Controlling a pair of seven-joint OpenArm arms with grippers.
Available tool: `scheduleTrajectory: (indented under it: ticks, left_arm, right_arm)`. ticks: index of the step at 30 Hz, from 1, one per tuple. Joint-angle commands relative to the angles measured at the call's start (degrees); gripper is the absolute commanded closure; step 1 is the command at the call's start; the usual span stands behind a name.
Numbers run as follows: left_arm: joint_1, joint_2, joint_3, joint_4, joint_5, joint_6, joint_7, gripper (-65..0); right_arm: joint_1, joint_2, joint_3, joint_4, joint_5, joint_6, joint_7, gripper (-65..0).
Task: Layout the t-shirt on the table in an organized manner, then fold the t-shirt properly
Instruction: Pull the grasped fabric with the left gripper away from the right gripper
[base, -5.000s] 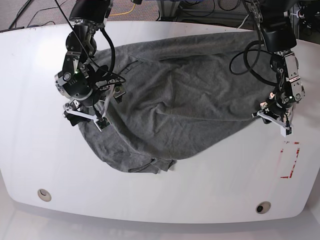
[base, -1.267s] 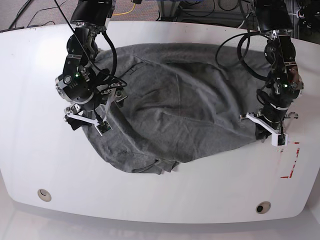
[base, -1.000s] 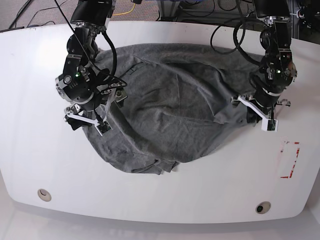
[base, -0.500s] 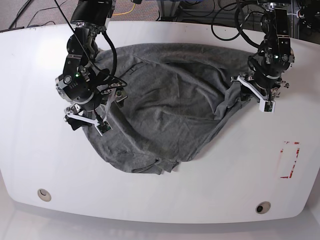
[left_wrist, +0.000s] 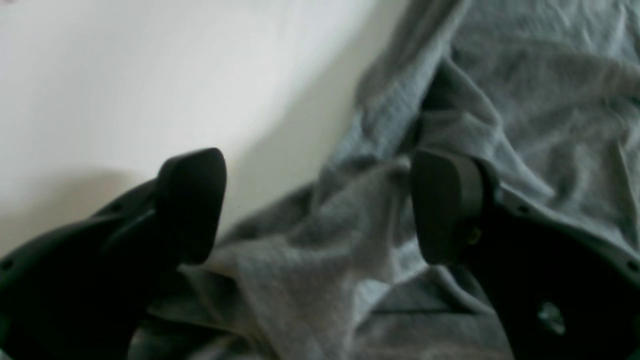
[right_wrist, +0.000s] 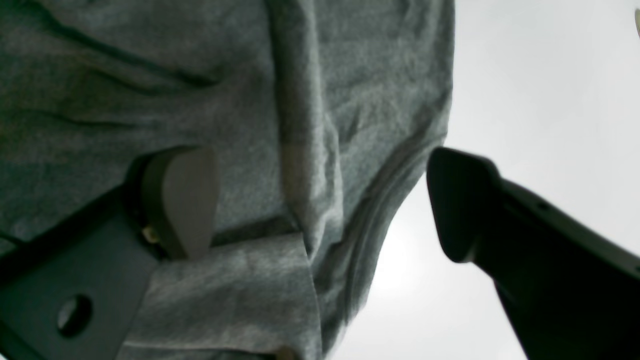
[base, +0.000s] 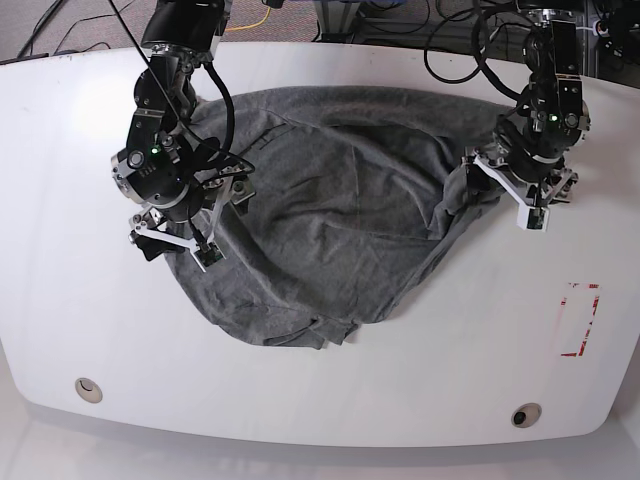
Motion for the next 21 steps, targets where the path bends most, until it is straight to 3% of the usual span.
scheduleTrajectory:
  ticks: [1,6,15,21]
  left_arm:
    - [-0.3,-0.5,-0.6,1.8,-0.5,0.1,-1.1,-54.6]
    - [0.3,-0.8,-4.6,4.6,-1.5,-0.3,-1.1,-52.1]
    - [0.9,-0.8,-15.5,4.9,-11.5,-6.3,-1.2,-51.9]
    - [1.9,-2.1,-17.5,4.8,-11.9,-8.8,-1.2,-51.9]
  right_arm:
    - [1.3,0.1,-0.1,0.9,0.5,-0.1,1.0,-62.9]
    - [1.3,0.1,-0.1,0.9,0.5,-0.1,1.0,-62.9]
    - [1.1,0.1,-0.1,0.8,0.5,-0.1,1.0,-62.9]
    - [1.3,0.1,-0.1,0.8,0.5,-0.1,1.0,-62.9]
